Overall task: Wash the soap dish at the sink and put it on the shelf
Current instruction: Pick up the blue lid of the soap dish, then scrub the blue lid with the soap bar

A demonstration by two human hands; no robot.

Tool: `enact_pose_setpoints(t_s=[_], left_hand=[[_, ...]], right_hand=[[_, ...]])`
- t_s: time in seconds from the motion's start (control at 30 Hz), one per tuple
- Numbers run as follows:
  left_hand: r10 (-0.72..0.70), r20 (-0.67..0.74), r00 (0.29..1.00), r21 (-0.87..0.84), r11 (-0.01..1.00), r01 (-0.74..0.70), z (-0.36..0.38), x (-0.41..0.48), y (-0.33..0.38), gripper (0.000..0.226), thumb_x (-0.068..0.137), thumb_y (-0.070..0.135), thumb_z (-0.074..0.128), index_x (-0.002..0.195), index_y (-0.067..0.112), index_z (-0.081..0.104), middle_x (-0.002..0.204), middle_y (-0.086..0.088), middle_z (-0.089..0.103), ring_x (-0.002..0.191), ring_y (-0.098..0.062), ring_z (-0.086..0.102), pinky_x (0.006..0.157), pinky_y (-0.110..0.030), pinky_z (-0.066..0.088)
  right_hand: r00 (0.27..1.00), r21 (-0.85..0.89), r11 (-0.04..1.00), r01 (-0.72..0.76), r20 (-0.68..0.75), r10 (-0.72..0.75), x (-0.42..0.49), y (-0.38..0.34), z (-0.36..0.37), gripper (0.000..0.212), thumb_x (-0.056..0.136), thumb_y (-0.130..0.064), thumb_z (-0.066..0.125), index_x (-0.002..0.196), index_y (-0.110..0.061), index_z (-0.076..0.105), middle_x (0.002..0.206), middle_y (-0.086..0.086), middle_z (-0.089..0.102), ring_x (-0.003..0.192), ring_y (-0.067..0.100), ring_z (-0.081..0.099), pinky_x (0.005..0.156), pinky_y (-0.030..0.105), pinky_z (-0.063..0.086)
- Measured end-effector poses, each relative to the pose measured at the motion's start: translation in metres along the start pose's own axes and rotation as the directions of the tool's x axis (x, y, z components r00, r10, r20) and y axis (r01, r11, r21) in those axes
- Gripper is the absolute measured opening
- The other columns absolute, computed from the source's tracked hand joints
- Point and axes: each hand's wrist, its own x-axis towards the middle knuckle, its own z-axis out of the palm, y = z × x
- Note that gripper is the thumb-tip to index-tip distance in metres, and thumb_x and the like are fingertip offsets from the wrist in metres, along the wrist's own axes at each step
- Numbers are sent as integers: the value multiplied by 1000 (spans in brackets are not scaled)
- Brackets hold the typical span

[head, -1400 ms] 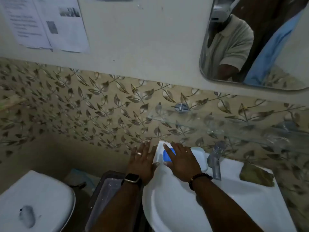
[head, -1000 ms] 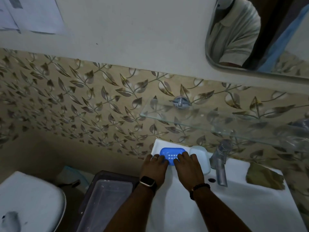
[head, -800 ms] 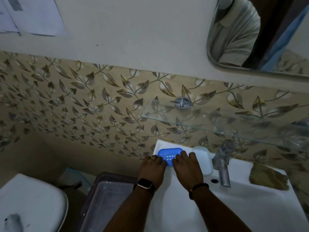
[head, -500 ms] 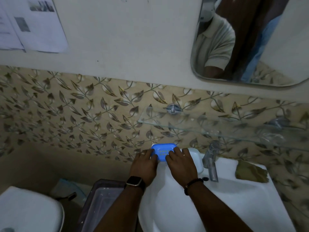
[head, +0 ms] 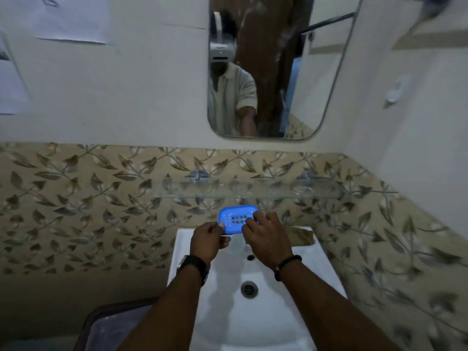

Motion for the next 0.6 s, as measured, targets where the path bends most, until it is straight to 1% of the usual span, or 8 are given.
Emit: enact_pose_setpoints(t_s=[0.07,0.13,0.23,0.3,0.37,0.43,0.53,0.6], left_hand=[[-50,47,998,-110,992,55,15,-8,-2,14,99,6,59,100,-8,64,79,-22,67,64,-28,65,54,-25,62],[-71,64,995,-151,985,80,26,-13,-7,13,98,4,59,97,-8,64,78,-22,67,63,-28,65,57,-26,63],[-89,49,995,-163,982,96,37,-18,-17,13,98,5,60,89,-2,66,73,-20,67,57,-23,65,56,-25,62],[-78,37,996,-163,983,83,42,-20,-22,13,98,5,60,90,-3,67,74,-20,67,57,-23,64,55,-24,62],[-67,32,997,-170,983,72,44,-20,-28,14,98,5,60,97,-7,67,77,-21,67,59,-25,63,57,-24,62],[-64,36,997,-163,984,69,45,-21,-34,17,98,6,61,102,-9,67,79,-22,68,63,-28,64,60,-25,63],[-56,27,998,-136,989,59,44,-23,-43,16,97,8,62,103,-6,69,78,-20,73,66,-27,68,63,-27,64],[-54,11,998,-118,991,55,41,-25,-49,16,97,10,64,102,-3,70,78,-19,74,66,-25,70,65,-27,63]], right_hand=[[1000,3,1000,-2,1,2,-17,10,-1,15,81,-3,54,75,-17,54,74,4,57,80,30,56,67,40,40],[999,19,999,-35,-13,35,-32,19,0,13,82,-5,53,82,-17,58,82,4,60,85,30,57,71,41,39],[984,36,983,-178,1,178,-45,37,0,16,86,-17,56,101,-16,62,97,4,64,92,30,57,75,43,41],[964,9,964,-267,17,267,-52,54,3,22,80,-14,61,102,-16,61,96,4,65,89,31,56,74,43,38],[941,-21,943,-333,62,333,-59,72,8,28,74,-12,57,100,-16,64,94,4,65,89,31,57,74,42,38],[914,-49,922,-384,125,387,-65,88,17,32,73,-16,54,102,-17,67,96,3,67,91,31,59,75,41,39],[860,-92,888,-452,219,460,-71,105,36,33,72,-8,66,104,-18,69,99,3,70,95,30,61,76,39,32],[830,-93,869,-487,260,493,-73,115,53,36,70,-5,70,105,-15,71,99,5,72,94,31,62,75,39,30]])
